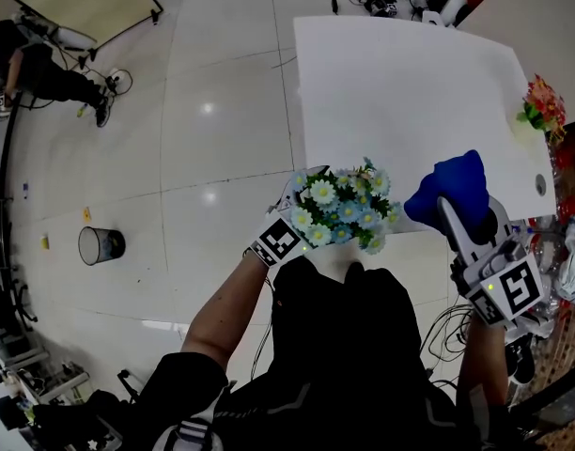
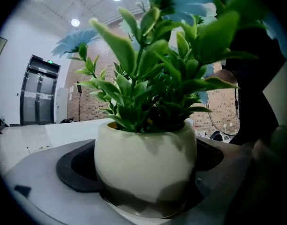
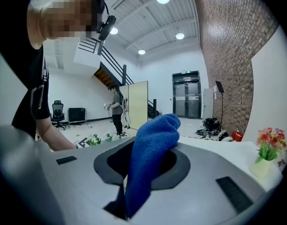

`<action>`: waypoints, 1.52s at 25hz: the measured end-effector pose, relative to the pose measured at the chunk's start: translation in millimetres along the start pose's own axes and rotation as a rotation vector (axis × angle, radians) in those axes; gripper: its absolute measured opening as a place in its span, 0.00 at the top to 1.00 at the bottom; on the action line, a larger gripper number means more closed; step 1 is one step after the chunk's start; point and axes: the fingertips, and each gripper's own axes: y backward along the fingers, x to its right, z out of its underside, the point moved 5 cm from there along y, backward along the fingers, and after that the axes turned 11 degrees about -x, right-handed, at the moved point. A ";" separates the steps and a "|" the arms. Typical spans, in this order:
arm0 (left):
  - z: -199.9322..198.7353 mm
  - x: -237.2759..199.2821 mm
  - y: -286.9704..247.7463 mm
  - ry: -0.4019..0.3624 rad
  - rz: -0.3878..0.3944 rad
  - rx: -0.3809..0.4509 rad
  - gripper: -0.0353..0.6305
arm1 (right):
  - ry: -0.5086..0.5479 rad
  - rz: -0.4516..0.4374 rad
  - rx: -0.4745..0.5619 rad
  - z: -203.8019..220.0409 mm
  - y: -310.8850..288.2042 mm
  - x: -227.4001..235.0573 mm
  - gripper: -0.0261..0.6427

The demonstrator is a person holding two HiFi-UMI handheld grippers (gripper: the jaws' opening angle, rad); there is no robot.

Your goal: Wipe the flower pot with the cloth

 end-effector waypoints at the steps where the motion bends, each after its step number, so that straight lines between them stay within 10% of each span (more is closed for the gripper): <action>1: -0.2 0.0 1.3 0.004 0.005 0.009 0.07 | -0.013 -0.001 0.005 -1.7 -0.4 -0.7 0.85; 15: 1.7 17.1 101.1 0.119 -0.049 -0.151 0.07 | 0.014 -0.015 0.030 -70.3 22.1 -6.1 0.85; 23: -122.7 33.8 188.3 0.208 -0.184 0.040 0.09 | 0.002 -0.030 0.140 -136.8 44.6 -8.5 0.85; 33: -234.3 14.4 188.9 0.189 -0.337 0.182 0.94 | -0.028 -0.019 0.179 -145.9 48.2 -8.1 0.85; 38: -265.6 8.7 186.3 0.276 -0.397 0.242 0.94 | -0.033 -0.017 0.193 -148.6 57.7 -2.8 0.85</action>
